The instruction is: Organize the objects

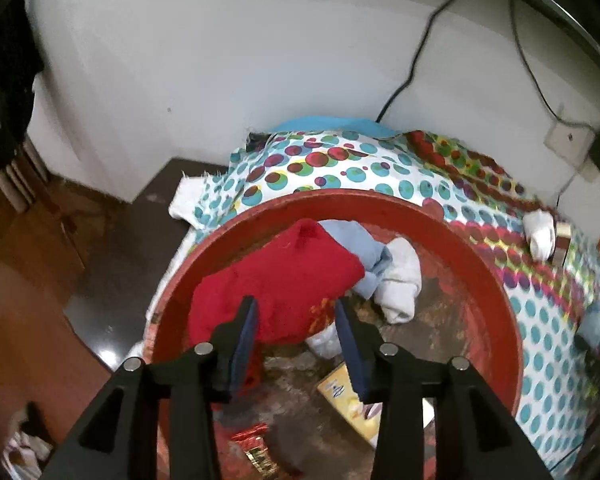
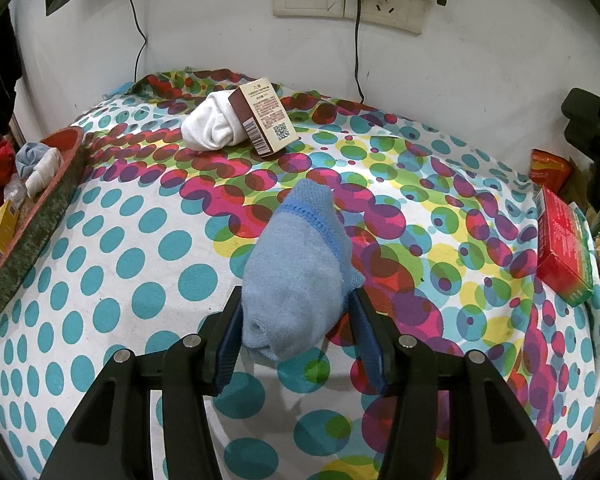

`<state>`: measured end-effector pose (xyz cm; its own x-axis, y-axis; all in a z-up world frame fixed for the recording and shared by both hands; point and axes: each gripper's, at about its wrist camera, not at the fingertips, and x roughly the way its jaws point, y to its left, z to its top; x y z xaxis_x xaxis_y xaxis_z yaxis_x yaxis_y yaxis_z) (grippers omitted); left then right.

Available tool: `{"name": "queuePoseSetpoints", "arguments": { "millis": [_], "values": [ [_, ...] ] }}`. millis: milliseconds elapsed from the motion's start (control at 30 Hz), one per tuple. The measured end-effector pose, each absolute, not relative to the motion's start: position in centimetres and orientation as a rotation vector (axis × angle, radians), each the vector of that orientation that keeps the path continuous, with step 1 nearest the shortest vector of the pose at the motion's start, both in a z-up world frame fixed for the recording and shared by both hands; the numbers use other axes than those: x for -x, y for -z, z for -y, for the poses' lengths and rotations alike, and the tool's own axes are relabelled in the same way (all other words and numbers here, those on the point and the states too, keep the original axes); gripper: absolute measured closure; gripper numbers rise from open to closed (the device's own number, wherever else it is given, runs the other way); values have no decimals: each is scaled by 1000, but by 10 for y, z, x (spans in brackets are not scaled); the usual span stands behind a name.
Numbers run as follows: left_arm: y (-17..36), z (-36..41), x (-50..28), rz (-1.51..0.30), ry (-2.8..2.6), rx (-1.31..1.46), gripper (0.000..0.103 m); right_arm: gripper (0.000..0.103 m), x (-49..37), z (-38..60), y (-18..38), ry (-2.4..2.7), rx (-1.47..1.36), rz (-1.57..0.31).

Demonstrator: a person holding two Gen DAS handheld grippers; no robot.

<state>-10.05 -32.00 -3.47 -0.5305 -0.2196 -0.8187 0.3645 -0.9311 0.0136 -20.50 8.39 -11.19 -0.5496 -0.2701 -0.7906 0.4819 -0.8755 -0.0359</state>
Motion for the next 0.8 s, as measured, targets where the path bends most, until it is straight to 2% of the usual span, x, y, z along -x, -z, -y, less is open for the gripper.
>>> {"name": "queuePoseSetpoints", "arguments": {
  "millis": [100, 200, 667, 733, 800],
  "values": [
    [33, 316, 90, -232, 2494, -1263, 53, 55, 205, -84, 112, 2414, -1172, -345],
    [34, 314, 81, -297, 2521, -1266, 53, 54, 205, -85, 112, 2413, -1173, -345],
    [51, 268, 4, -315, 2588, -1304, 52, 55, 205, -85, 112, 2410, -1172, -343],
    [58, 259, -7, -318, 2583, -1321, 52, 57, 204, -84, 111, 2407, -1170, -340],
    [61, 248, -23, -276, 2592, -1289, 52, 68, 203, -84, 110, 2408, -1160, -340]
  ]
}}
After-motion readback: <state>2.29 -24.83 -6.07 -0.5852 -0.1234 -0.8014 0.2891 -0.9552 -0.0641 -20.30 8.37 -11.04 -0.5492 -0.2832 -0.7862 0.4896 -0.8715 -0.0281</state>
